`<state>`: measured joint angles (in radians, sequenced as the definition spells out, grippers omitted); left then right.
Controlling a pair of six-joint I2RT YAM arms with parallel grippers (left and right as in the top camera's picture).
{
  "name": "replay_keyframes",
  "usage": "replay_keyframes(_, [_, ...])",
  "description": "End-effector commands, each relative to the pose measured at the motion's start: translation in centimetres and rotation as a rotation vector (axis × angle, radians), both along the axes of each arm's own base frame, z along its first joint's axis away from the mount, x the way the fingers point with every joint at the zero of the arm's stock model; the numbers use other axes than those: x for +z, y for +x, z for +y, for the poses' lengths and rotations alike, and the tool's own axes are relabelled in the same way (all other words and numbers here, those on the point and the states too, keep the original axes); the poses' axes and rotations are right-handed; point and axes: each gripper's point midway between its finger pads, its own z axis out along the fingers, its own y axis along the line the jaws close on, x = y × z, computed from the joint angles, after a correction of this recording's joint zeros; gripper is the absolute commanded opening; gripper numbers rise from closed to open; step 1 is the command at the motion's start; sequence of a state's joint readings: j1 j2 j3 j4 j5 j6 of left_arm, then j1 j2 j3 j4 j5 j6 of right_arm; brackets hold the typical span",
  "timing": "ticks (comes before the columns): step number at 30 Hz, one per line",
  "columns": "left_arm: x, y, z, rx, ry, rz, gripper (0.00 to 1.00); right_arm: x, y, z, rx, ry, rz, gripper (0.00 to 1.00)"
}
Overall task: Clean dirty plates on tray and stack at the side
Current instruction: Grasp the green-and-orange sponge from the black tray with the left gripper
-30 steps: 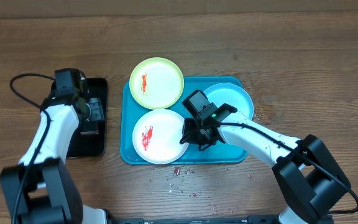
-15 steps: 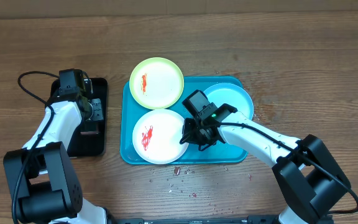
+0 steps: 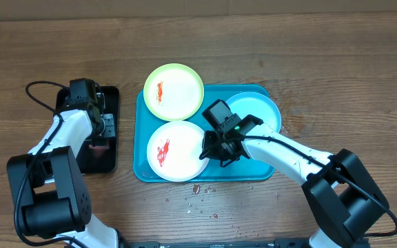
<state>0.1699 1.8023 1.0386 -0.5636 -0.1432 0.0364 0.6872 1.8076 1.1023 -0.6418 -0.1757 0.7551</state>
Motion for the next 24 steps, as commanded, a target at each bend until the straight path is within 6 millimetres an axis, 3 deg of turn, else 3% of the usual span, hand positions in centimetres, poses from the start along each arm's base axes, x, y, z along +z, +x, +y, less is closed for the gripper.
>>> replay_keyframes(1, [-0.4,-1.0,-0.4,0.011,-0.025,0.056,0.04,-0.2,0.1,-0.1,-0.003,-0.007,-0.007,0.05])
replay_keyframes(5, [2.2,-0.2,-0.6,0.01,-0.041,0.041,0.04,-0.2,0.1,-0.1,-0.003,-0.006,-0.007,0.05])
replay_keyframes(13, [11.4,1.5,-2.6,-0.028,-0.146,-0.081,0.04,-0.2,0.2,-0.1,-0.003,-0.006,-0.008,0.05])
replay_keyframes(18, [12.5,0.9,-0.9,-0.001,-0.049,-0.082,0.04,-0.2,0.2,-0.1,-0.003,-0.006,-0.008,0.05])
replay_keyframes(24, [10.5,1.1,0.9,0.03,0.046,-0.041,0.04,-0.2,0.2,-0.1,-0.003,-0.005,-0.008,0.05])
